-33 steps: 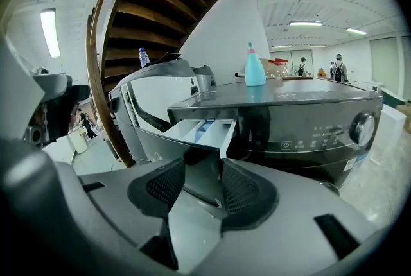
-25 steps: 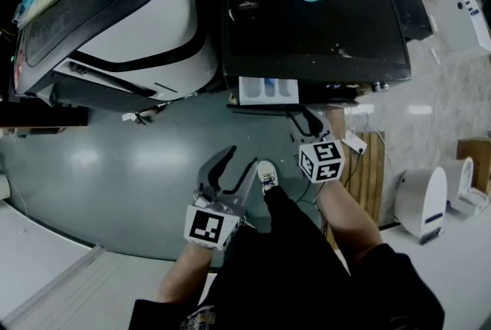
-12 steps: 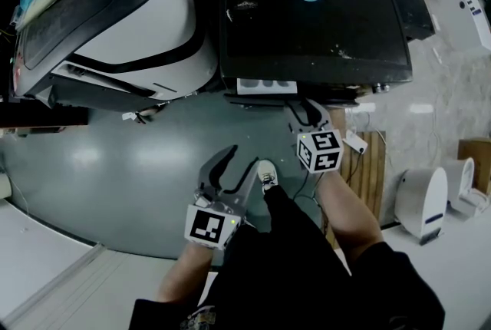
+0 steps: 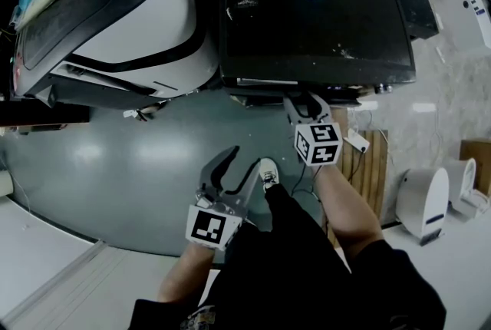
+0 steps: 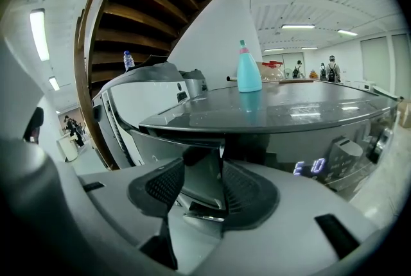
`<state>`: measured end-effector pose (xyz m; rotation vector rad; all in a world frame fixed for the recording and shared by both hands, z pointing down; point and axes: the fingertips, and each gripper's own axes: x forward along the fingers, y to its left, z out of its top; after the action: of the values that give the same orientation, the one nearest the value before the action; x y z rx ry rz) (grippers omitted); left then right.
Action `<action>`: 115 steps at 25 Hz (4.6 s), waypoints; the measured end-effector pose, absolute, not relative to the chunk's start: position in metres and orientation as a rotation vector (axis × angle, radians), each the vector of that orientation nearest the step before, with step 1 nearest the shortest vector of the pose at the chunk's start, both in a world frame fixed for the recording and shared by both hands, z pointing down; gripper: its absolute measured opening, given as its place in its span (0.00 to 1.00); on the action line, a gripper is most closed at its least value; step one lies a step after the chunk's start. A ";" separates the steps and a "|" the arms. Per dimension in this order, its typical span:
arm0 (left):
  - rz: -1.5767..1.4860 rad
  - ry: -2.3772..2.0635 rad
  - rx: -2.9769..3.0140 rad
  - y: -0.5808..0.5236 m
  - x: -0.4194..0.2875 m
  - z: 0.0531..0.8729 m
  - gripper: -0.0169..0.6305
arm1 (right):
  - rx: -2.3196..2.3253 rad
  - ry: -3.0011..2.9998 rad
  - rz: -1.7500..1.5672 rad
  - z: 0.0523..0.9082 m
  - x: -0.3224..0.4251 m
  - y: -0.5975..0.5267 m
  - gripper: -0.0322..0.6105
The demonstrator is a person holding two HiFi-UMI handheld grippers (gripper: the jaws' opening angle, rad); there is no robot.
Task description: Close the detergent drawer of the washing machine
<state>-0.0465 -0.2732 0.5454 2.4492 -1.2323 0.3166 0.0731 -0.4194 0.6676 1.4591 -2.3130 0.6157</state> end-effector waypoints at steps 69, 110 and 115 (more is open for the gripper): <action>0.031 -1.556 2.557 0.027 -0.242 0.404 0.03 | 1.161 -2.812 0.152 0.398 -0.131 -0.019 0.05; 0.106 -1.554 2.544 0.110 0.070 0.402 0.03 | 1.081 -2.889 0.245 0.402 0.156 0.078 0.05; 0.128 -1.562 2.545 0.111 0.076 0.403 0.03 | 1.080 -2.906 0.248 0.402 0.162 0.077 0.05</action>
<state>0.0761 0.1110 0.4025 2.5449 -1.5617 0.1285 0.1618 0.0765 0.4015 1.0797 -2.9062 0.2476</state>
